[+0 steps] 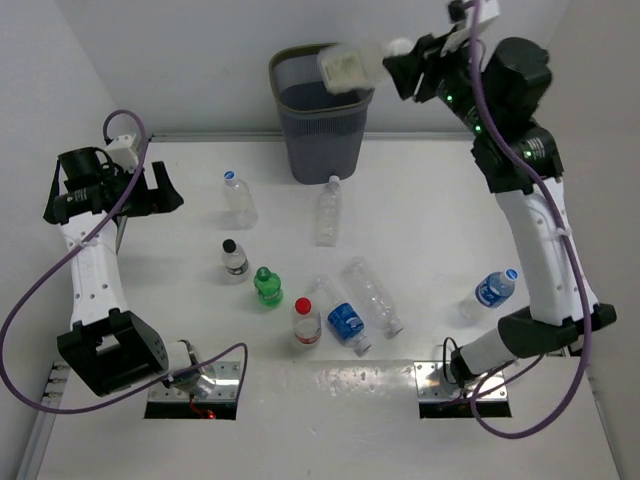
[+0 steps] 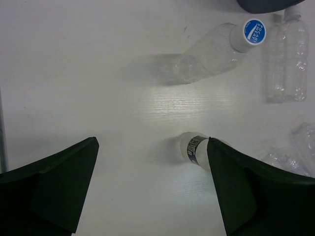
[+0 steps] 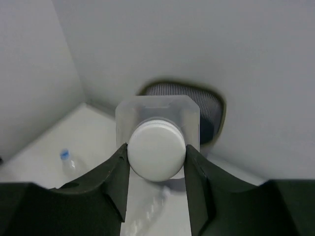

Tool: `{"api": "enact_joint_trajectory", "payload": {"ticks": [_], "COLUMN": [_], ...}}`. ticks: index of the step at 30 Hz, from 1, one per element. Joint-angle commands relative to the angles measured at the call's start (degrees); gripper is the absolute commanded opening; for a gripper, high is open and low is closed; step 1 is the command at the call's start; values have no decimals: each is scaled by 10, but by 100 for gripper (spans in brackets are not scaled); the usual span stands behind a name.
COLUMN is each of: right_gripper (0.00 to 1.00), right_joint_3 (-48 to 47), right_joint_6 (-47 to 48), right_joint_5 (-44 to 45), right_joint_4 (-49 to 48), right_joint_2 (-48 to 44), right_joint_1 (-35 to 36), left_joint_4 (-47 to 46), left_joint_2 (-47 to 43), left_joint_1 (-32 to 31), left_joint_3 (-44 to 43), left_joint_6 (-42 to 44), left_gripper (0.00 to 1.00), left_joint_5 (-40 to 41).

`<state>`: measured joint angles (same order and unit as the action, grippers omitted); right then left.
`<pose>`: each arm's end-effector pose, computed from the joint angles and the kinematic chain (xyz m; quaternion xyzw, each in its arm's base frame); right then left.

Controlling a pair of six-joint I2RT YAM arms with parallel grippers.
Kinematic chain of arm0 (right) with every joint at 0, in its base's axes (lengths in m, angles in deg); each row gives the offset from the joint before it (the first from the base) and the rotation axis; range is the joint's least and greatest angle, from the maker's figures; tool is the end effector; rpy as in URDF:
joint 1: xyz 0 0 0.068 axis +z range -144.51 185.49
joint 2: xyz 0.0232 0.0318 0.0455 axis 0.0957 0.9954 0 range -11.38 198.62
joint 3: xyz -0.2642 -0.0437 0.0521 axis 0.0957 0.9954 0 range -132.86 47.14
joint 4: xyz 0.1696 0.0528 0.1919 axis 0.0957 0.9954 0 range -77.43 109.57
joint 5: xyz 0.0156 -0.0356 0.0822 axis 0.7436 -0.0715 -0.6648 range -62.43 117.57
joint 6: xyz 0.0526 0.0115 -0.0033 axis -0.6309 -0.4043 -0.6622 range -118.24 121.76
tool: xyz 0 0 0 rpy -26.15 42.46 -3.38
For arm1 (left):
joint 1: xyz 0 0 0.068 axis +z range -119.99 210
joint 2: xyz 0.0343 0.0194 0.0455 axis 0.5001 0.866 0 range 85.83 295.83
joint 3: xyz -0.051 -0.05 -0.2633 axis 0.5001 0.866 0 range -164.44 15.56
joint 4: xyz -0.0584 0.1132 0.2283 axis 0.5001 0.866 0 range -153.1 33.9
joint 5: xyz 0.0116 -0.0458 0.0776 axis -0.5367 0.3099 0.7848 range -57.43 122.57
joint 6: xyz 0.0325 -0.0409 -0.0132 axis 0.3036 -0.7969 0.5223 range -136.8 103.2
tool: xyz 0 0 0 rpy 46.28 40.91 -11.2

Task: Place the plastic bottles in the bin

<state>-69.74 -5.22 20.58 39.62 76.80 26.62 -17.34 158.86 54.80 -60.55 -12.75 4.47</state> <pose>0.2849 0.1147 0.5509 -0.1290 0.6849 0.2150 0.6842 0.2446 0.0946 0.3677 -0.0641 0.8915 -0.1183 0.4325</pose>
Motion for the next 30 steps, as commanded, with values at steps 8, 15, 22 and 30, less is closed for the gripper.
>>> {"api": "enact_joint_trajectory", "payload": {"ticks": [8, 15, 22, 30], "right_gripper": [0, 0, 46, 98], "right_joint_3": [-128, -120, -147, -143], "right_joint_6": [-52, -7, 11, -4], "right_joint_5": [22, 40, 58, 41], "right_joint_4": [-234, -220, -169, -101], "right_joint_2": [137, 226, 283, 206], "right_joint_1": [-16, -35, -42, -34], "left_joint_4": [-15, -15, -20, -20], "left_joint_2": [4, -2, -24, -40], "left_joint_1": [6, 6, 6, 6], "left_joint_3": [-16, -5, 2, 18], "left_joint_6": [14, 27, 51, 56], "left_gripper": [99, 99, 99, 99], "left_joint_5": [-34, -22, -35, -48]}}
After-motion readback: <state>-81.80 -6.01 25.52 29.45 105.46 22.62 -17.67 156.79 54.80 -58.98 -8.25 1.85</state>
